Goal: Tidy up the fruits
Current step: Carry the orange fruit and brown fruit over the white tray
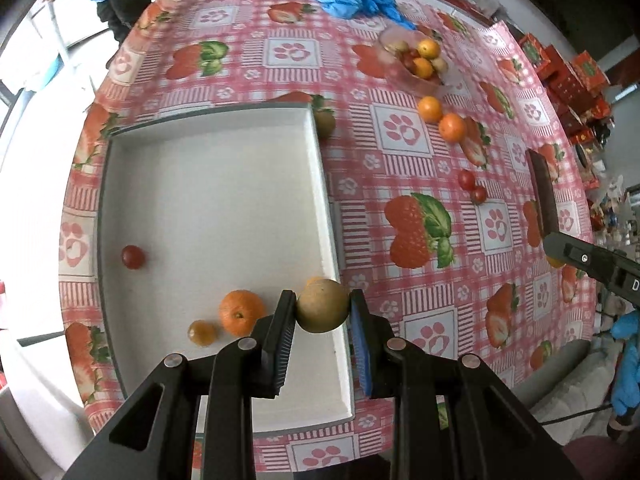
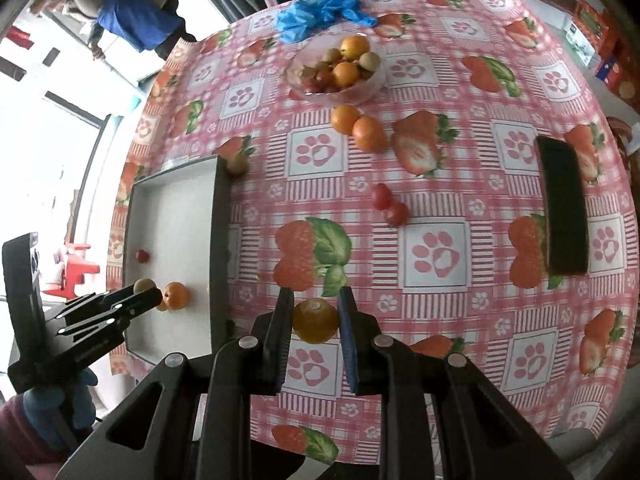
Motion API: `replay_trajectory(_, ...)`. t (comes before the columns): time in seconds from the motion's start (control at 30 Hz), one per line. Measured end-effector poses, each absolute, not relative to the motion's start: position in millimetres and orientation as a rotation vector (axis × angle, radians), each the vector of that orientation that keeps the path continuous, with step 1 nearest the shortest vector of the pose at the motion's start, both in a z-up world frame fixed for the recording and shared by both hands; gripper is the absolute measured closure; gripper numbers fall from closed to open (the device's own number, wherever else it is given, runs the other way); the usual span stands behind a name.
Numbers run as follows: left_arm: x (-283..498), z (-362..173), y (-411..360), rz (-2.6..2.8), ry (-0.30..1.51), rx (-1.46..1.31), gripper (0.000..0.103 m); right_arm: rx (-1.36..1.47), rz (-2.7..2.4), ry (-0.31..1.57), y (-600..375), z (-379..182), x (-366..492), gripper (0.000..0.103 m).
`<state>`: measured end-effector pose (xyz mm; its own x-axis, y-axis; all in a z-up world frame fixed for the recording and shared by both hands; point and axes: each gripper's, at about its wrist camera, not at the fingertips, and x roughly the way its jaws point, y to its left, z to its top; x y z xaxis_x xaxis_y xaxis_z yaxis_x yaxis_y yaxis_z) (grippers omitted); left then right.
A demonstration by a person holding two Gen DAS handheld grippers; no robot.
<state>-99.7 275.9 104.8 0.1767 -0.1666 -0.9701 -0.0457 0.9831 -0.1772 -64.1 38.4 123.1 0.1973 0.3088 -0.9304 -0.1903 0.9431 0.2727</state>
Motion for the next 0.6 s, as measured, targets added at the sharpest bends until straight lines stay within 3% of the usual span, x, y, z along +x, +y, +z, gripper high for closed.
replay_trajectory(0.6, -123, 103, 333, 0.013, 1.364, -0.264, 0.074, -0.001, 0.463, 1.347, 110, 127, -63, 0.079)
